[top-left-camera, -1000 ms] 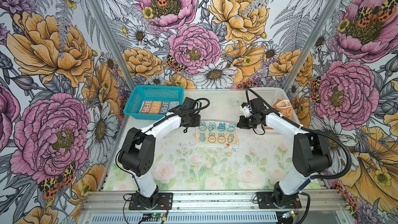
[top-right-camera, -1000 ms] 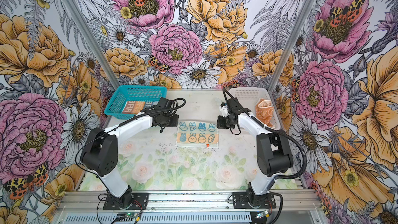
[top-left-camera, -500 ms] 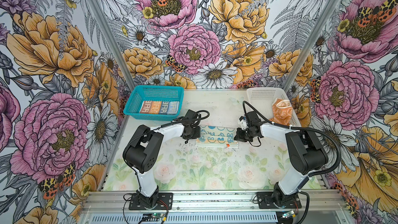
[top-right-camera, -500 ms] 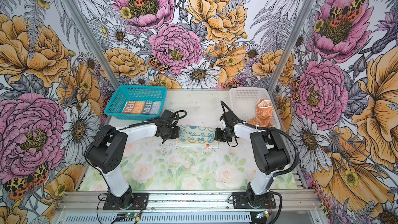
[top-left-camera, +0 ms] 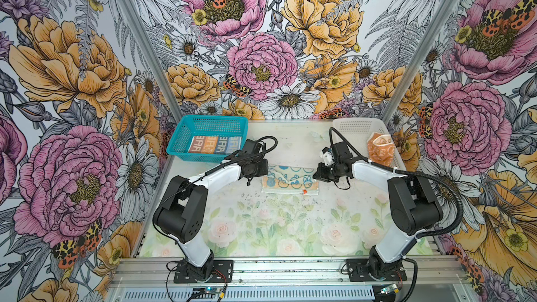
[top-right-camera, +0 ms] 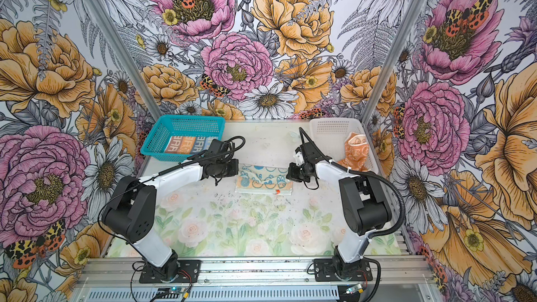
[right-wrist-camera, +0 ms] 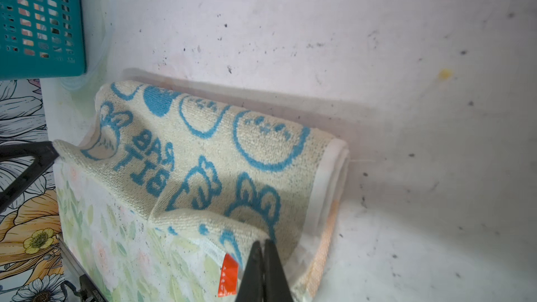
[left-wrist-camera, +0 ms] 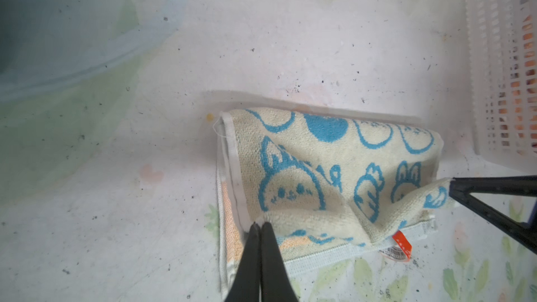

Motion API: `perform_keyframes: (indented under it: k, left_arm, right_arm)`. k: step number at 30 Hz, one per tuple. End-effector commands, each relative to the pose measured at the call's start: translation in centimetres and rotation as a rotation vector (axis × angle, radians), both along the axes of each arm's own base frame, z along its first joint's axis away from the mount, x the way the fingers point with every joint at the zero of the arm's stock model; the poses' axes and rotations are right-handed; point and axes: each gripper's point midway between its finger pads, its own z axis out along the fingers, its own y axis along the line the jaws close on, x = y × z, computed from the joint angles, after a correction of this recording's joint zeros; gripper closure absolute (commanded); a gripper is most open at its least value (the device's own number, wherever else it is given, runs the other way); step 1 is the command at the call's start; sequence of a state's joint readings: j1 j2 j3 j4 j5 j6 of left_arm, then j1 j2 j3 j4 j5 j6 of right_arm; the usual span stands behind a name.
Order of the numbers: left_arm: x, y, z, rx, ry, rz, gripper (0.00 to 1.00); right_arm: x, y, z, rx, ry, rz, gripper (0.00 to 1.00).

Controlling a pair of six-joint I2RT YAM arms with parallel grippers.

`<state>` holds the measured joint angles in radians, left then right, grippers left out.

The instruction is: Fold and stack the towels

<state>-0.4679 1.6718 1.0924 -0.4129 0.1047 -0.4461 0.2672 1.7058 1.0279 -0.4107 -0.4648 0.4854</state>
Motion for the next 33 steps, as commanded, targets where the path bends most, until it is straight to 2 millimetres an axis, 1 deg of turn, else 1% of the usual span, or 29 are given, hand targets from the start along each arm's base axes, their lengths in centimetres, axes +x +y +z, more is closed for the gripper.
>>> perform_keyframes:
  k: [1,8,13,17,20,26,29,33]
  left_arm:
    - [-1.0,-0.1,-0.1,-0.011,0.004,-0.002,1.0]
    - [-2.0,0.2,-0.6,-0.004,0.017,-0.002,1.0]
    - [-2.4,0.3,-0.7,-0.006,0.023,-0.002,1.0]
    - [-3.0,0.3,-0.7,0.0,0.021,-0.006,1.0]
    - [-3.3,0.3,-1.4,0.008,0.038,-0.008,1.0]
    - [-3.8,0.3,-2.6,0.019,0.063,-0.003,1.0]
    - [-3.8,0.3,-2.4,0.018,0.058,-0.003,1.0]
    - [-3.5,0.4,-1.5,0.006,0.04,-0.001,1.0]
  right_arm:
    - [0.3,-0.3,2.1,0.007,-0.049,0.0,1.0]
    - [-1.1,-0.6,2.3,0.001,-0.055,0.002,1.0]
    - [-2.0,-0.9,1.9,-0.006,-0.043,0.001,1.0]
    - [-2.9,-1.1,1.3,-0.016,-0.03,0.002,1.0]
    - [-3.4,-1.2,0.4,-0.032,-0.013,0.011,1.0]
    - [-3.9,-1.3,-1.0,-0.051,0.017,0.021,1.0]
    - [-3.9,-1.2,-0.7,-0.046,0.013,0.022,1.0]
    - [-3.5,-1.2,0.8,-0.031,-0.025,0.014,1.0]
